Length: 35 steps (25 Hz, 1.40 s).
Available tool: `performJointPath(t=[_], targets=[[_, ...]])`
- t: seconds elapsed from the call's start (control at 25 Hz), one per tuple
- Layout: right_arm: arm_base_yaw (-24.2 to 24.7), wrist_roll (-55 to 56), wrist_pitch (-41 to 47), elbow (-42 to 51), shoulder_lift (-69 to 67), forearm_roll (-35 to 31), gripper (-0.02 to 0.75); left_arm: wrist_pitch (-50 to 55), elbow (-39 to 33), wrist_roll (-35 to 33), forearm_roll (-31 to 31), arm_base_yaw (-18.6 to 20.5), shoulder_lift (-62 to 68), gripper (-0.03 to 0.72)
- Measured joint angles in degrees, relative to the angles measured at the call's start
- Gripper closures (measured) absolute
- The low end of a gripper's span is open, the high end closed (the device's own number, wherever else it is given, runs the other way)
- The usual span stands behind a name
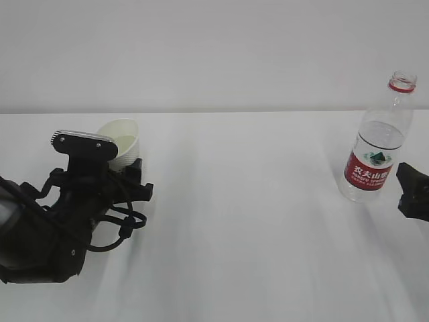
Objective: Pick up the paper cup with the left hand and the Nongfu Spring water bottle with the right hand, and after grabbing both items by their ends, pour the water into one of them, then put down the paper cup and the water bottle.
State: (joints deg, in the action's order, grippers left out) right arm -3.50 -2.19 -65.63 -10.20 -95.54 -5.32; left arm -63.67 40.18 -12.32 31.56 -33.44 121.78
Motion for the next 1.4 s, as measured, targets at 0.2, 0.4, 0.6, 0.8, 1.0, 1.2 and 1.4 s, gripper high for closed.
performJointPath(t=[0.2, 0.4, 0.6, 0.8, 1.0, 1.2, 1.4], targets=[[0.0, 0.0, 0.0, 0.0, 0.0, 0.1, 0.145, 0.0, 0.0, 0.0, 0.0, 0.0, 0.0, 0.155], [0.0, 0.0, 0.0, 0.0, 0.0, 0.5, 0.145, 0.0, 0.0, 0.0, 0.0, 0.0, 0.0, 0.115], [0.0, 0.0, 0.0, 0.0, 0.0, 1.0, 0.145, 0.0, 0.0, 0.0, -0.1, 0.0, 0.0, 0.098], [0.0, 0.0, 0.0, 0.0, 0.0, 1.1, 0.145, 0.0, 0.0, 0.0, -0.1, 0.0, 0.0, 0.085], [0.0, 0.0, 0.0, 0.0, 0.0, 1.1, 0.145, 0.0, 0.0, 0.0, -0.1, 0.0, 0.0, 0.084], [0.0, 0.0, 0.0, 0.0, 0.0, 1.2, 0.145, 0.0, 0.0, 0.0, -0.1, 0.0, 0.0, 0.083], [0.0, 0.0, 0.0, 0.0, 0.0, 1.2, 0.145, -0.6, 0.0, 0.0, -0.1, 0.0, 0.0, 0.037]])
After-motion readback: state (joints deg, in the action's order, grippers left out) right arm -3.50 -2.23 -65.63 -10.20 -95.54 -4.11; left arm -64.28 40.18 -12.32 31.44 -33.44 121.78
